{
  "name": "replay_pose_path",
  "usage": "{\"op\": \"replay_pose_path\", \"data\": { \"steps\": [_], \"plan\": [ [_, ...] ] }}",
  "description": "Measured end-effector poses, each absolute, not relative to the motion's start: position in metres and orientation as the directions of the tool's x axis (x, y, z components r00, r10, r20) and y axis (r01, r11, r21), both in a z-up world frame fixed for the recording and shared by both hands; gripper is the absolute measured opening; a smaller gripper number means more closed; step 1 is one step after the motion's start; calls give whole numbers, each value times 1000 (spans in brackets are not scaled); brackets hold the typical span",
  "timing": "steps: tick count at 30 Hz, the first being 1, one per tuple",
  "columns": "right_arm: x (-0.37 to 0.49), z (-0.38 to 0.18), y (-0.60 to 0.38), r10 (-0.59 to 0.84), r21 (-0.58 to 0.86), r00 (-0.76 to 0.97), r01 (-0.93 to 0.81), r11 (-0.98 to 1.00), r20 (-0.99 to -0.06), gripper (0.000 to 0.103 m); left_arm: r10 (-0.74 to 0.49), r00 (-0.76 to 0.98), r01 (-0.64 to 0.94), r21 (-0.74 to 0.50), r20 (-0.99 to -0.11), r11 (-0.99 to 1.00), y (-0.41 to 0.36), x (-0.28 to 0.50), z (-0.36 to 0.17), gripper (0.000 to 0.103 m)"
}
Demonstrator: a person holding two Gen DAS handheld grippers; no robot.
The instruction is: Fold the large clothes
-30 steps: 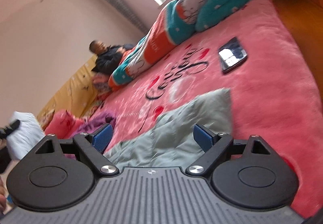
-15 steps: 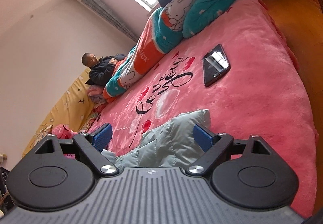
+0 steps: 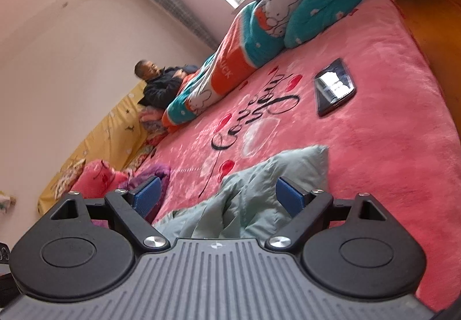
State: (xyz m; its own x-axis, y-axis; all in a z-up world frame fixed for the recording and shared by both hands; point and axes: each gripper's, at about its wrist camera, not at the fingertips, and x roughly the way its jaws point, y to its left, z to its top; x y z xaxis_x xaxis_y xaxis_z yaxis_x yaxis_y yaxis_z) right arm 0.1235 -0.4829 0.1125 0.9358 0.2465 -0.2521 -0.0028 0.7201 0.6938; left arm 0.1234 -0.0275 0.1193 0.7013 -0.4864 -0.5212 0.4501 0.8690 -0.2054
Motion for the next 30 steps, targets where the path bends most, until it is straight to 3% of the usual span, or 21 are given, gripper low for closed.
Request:
{"op": "replay_pose_path", "data": {
  "steps": [6,8,10,14,15,16,21,26,30],
  "plan": [
    [135,118,-455,267,555,897,-30,832,-352,93,-360,754,315,-180,-548,932,13,148,93,77],
    [141,115,-449,258,525,879,-10,851,-401,83,-342,759,292,-180,-554,939,19,153,89,77],
    [145,112,-448,246,512,869,9,859,-429,54,-332,765,280,-179,-552,943,24,157,85,77],
    [144,111,-451,245,522,874,12,853,-420,31,-313,771,262,-173,-554,950,28,162,82,77],
    [142,113,-451,238,514,880,8,858,-411,19,-312,772,259,-175,-554,950,29,163,82,77],
    [139,116,-450,222,500,890,7,866,-398,14,-313,773,257,-178,-551,950,30,161,83,77],
    [119,128,-452,134,424,926,31,905,-353,11,-304,772,252,-170,-558,953,27,163,79,80],
    [128,112,-461,106,381,875,94,920,-472,11,-292,767,253,-149,-572,956,24,165,69,80],
    [131,108,-460,96,367,854,117,923,-512,19,-279,777,243,-141,-565,960,25,163,75,80]
  ]
}}
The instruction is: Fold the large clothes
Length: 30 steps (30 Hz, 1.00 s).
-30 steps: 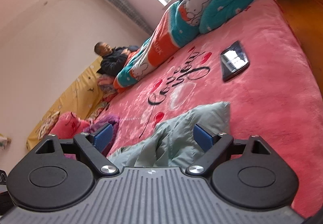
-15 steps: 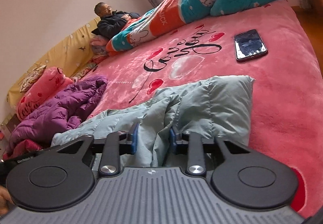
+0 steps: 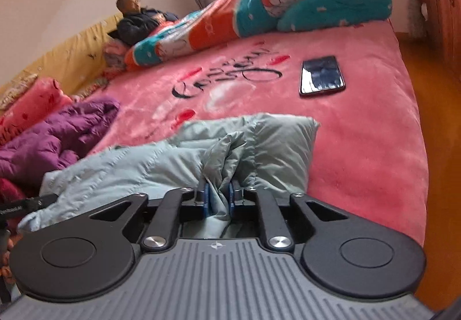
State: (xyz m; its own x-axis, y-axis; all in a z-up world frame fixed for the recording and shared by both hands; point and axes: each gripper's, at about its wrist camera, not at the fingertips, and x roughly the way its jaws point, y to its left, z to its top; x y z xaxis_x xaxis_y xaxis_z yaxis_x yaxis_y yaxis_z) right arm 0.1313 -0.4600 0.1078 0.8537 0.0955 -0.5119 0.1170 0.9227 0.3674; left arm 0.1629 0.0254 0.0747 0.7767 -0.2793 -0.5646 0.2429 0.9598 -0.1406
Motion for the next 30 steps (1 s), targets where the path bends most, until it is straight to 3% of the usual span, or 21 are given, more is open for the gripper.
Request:
{"op": "replay_pose_path", "data": {
  "steps": [2,3,4,5,8,11,14,17,23,30],
  "plan": [
    [129,111,-464,87,384,859,133,914,-505,36,-285,796,246,-145,-534,958,29,160,86,80],
    [126,113,-466,83,397,869,136,908,-488,56,-286,807,245,-147,-517,958,31,159,91,80],
    [123,117,-467,62,402,885,147,904,-462,68,-287,819,244,-152,-497,958,34,158,97,80],
    [121,120,-465,32,392,897,160,906,-440,71,-294,826,245,-163,-481,956,36,158,102,80],
    [116,133,-458,-26,371,933,168,913,-360,72,-310,832,253,-182,-461,950,37,162,109,80],
    [112,138,-452,25,410,959,96,907,-281,73,-308,823,261,-165,-477,951,29,170,104,80],
    [121,138,-435,110,393,956,7,920,-273,73,-320,805,256,-194,-500,947,21,177,94,79],
    [137,128,-420,166,374,933,-36,927,-319,72,-325,800,265,-187,-505,946,7,177,86,79],
    [170,109,-418,72,251,882,53,966,-466,70,-292,800,263,-130,-524,956,-11,188,67,79],
    [188,98,-407,22,153,833,75,985,-552,64,-264,799,272,-67,-540,960,-15,195,44,80]
  ]
}}
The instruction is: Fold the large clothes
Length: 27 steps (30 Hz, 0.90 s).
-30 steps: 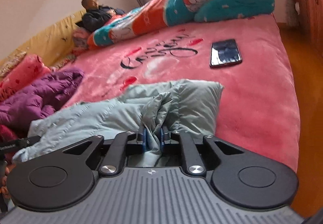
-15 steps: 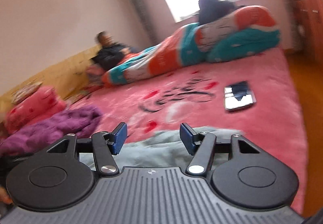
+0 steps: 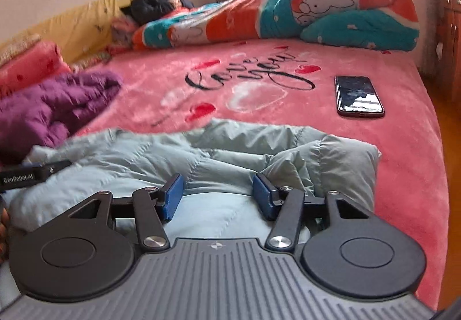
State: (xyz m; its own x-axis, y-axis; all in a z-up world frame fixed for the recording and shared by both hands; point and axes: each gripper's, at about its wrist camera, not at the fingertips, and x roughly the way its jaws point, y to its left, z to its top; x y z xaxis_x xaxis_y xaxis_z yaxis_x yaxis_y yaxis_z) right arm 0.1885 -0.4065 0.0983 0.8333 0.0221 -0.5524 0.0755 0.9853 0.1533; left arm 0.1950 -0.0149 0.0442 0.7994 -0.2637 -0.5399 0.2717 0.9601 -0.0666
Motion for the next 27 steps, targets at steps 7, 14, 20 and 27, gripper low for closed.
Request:
{"op": "replay_pose_path", "data": {
  "steps": [7,14,20,27],
  "plan": [
    [206,80,-389,-49,10,808,68,998,-588,63,-278,787,284,-76,-551,956,-12,199,28,80],
    [215,78,-384,-66,-29,811,60,998,-581,67,-277,779,289,-69,-563,955,-13,201,35,80],
    [197,93,-396,9,99,850,51,994,-526,87,-283,800,281,-86,-528,956,-27,178,71,82],
    [188,109,-405,11,162,890,71,984,-455,98,-329,766,344,-81,-553,936,-81,173,74,87]
  ]
}}
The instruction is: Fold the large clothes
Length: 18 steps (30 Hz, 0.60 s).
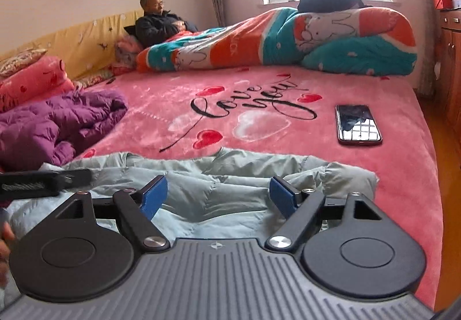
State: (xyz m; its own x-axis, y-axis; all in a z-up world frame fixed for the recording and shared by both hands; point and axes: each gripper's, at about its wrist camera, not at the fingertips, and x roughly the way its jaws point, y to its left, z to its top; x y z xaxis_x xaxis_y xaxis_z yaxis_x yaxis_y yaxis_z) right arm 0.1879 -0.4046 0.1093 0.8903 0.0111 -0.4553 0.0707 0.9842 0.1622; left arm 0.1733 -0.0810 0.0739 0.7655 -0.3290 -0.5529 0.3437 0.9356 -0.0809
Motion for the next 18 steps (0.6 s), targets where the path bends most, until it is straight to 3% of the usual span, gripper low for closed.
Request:
{"op": "replay_pose_path", "data": {
  "steps": [8,18],
  "plan": [
    [196,91,-400,-24,96,842,89,991,-539,99,-329,759,344,-83,-562,935,-89,180,38,94],
    [203,83,-390,-69,20,827,97,995,-558,100,-354,757,353,-113,-550,929,-87,182,25,96]
  ]
}}
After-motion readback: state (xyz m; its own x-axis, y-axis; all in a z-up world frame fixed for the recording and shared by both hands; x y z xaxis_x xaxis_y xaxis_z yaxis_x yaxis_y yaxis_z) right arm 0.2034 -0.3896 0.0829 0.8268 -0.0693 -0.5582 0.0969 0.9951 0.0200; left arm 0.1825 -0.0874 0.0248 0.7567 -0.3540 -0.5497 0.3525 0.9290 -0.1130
